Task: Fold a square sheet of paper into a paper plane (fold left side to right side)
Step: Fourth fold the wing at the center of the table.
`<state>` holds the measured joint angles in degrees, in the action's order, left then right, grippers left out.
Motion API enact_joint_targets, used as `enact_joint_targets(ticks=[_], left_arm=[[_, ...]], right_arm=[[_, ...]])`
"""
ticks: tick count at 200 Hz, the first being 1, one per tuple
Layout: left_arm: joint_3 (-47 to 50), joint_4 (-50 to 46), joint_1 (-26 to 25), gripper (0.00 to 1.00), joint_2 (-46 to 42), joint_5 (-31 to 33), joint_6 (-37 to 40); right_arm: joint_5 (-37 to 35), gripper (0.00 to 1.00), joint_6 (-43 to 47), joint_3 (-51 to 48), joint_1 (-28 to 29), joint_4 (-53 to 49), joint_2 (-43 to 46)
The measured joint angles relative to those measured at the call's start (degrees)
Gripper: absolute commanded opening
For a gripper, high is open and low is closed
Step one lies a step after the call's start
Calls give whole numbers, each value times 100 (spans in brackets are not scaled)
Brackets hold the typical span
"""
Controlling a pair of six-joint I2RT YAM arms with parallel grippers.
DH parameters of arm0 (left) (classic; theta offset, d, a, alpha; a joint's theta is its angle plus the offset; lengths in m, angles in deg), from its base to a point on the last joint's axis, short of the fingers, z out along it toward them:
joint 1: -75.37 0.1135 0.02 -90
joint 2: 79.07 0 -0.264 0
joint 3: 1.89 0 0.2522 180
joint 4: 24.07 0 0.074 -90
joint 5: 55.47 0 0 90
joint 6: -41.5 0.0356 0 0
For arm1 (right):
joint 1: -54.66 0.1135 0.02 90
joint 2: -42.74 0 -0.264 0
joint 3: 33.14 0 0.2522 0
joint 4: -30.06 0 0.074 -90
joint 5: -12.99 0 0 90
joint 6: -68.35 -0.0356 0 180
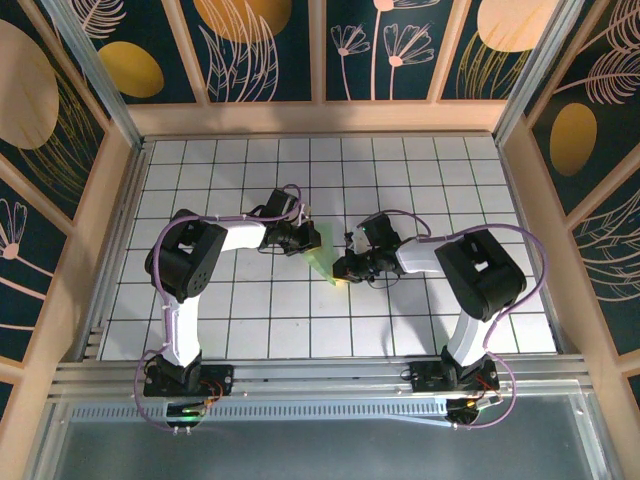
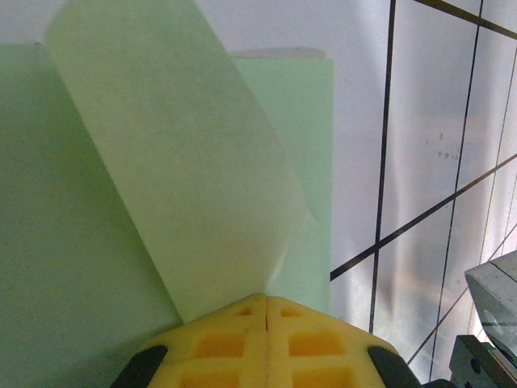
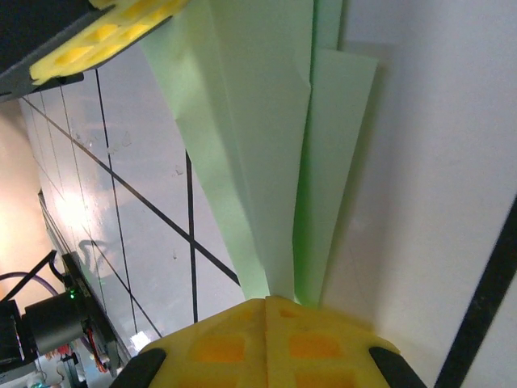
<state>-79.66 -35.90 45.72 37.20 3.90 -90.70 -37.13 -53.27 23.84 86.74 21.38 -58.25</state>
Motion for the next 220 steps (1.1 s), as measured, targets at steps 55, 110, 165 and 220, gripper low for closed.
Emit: enact_joint_targets(ticks=[55,110,165,220], left_arm=[[0,0,0,0,0,0,0],[0,0,0,0,0,0,0],[0,0,0,0,0,0,0],[0,0,2,0,0,0,0]], right_arm=[[17,3,15,13,39,-101,269],[26,2,9,11,61,-72,238],[33,2,-28,-76,66,33,107],[52,2,-46,-92,101,120,39]])
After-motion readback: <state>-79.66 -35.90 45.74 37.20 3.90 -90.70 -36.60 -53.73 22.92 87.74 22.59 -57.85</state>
